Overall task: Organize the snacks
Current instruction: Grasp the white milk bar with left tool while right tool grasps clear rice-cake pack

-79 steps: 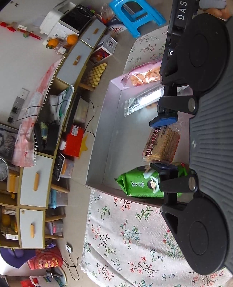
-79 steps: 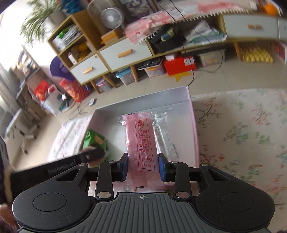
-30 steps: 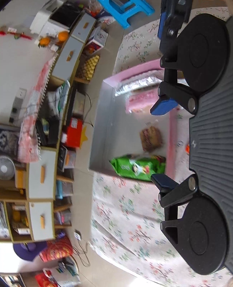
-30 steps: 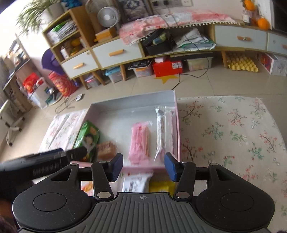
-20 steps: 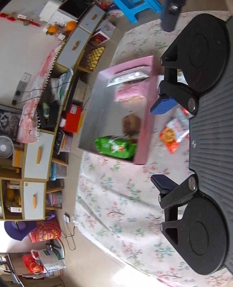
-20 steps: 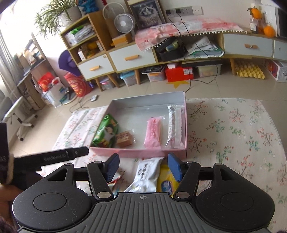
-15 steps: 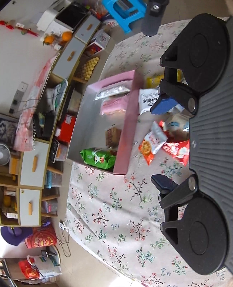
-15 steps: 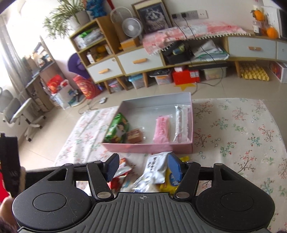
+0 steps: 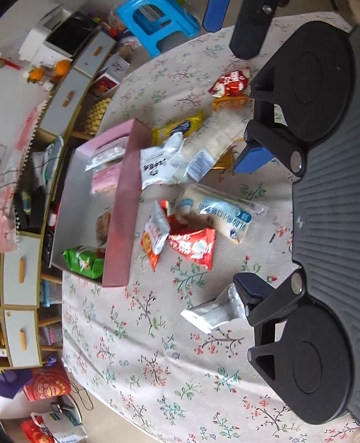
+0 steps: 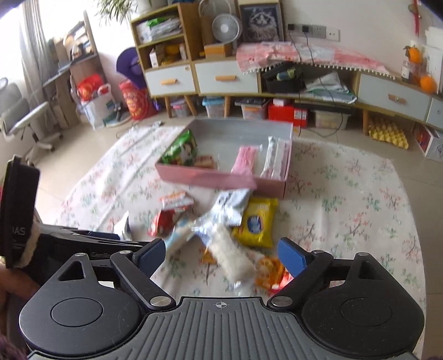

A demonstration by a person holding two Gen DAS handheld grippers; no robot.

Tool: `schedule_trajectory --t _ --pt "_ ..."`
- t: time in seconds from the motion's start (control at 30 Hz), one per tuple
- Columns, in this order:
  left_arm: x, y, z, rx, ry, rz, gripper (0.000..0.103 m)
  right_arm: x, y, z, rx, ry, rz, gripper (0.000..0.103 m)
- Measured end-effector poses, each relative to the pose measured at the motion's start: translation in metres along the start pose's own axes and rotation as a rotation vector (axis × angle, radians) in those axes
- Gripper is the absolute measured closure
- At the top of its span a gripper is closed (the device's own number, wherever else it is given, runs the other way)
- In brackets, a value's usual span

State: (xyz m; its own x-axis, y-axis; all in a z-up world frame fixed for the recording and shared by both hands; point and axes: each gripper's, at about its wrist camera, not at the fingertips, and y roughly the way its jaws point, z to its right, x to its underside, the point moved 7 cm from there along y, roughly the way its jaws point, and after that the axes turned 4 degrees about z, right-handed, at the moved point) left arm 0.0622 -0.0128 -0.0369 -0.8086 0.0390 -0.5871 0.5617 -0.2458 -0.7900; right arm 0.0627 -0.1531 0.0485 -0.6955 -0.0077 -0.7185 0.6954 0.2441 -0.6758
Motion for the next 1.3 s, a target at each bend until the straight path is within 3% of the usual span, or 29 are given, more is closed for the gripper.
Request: schedule_trajectory --t 0.17,0.5,0.7,0.97,1.07,1.13,1.3 --pt "0.001 0.002 0.004 -0.019 0.028 0.012 0.025 0.012 0.001 -0.001 0.013 -0.017 -0.02 0.013" --pt "0.013 0.019 0.007 -0.034 0.074 -0.045 0.025 0.023 0.019 0.001 0.047 -0.031 -0.081 0.012" --pt "0.017 0.037 0.008 -0.081 0.113 -0.073 0.024 0.024 0.021 0.001 0.057 -0.044 -0.085 0.012" --pt "0.012 0.043 0.012 -0.12 0.176 -0.04 0.022 0.029 0.027 0.004 0.062 -0.036 -0.109 0.012" --pt "0.01 0.039 0.014 -0.115 0.197 -0.021 0.044 0.03 0.03 0.006 0.048 -0.007 -0.123 0.012" --pt "0.009 0.035 0.015 -0.103 0.199 -0.016 0.065 0.031 0.031 0.007 0.055 -0.005 -0.124 0.012" --pt "0.008 0.034 0.014 -0.084 0.184 -0.017 0.073 0.035 0.041 0.008 0.077 -0.031 -0.148 0.012"
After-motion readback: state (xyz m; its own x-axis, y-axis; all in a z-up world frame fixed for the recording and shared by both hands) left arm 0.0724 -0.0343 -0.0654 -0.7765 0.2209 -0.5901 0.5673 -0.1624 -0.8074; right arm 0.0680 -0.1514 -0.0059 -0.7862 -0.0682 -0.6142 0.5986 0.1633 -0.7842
